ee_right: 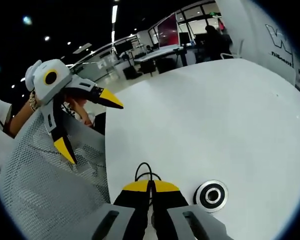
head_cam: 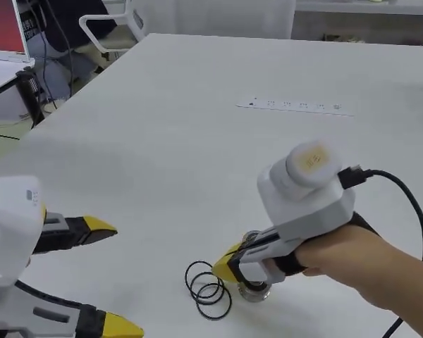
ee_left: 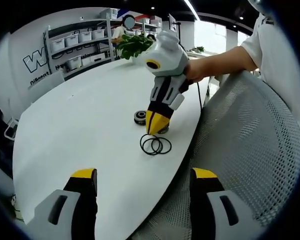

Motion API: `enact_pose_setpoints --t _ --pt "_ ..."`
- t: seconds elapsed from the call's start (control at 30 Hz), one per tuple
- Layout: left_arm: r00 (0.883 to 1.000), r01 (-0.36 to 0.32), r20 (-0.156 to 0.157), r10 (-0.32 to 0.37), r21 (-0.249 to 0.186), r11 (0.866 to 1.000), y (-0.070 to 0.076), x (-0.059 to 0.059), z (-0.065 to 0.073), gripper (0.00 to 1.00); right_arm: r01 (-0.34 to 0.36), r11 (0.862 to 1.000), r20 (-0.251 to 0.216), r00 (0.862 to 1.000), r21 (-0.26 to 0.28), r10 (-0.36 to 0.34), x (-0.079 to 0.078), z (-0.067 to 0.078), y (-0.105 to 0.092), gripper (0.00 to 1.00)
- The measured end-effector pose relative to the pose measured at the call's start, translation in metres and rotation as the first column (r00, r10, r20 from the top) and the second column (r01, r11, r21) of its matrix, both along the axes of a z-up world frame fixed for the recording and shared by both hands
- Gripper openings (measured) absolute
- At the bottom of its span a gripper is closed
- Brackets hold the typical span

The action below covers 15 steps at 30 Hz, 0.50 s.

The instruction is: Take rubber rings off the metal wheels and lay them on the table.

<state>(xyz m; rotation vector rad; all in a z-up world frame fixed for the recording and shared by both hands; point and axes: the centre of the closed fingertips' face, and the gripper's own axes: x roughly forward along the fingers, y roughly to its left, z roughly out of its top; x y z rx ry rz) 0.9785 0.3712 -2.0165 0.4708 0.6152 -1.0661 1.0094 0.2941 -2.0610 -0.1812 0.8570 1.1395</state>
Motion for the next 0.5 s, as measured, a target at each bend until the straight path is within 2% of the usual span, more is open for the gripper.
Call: enact_pose_setpoints --t 0.03,0.2,0.37,0.5 --pt "1.000 0.001 0.000 -0.001 0.004 1.000 0.0004 0.0001 -0.0004 0.73 -0.003 1.000 0.014 1.000 -0.013 0.004 0.0010 -0.0018 -0.0008 0.00" --pt "1.000 -0.005 -0.001 0.005 -0.003 1.000 0.0003 0.0009 0.0005 0.73 -0.002 1.000 0.023 1.000 -0.030 0.003 0.0020 -0.0059 -0.0025 0.00" --pt "1.000 -0.007 0.001 0.007 0.000 1.000 0.0008 0.0014 0.0002 0.72 -0.001 0.999 0.066 0.998 -0.043 0.004 0.0068 -0.0075 -0.0045 0.00" --pt "1.000 -0.011 0.004 0.011 0.002 1.000 0.0015 0.0025 0.0000 0.72 0.007 0.999 0.062 0.998 -0.036 -0.005 0.0080 -0.0072 -0.0047 0.00"
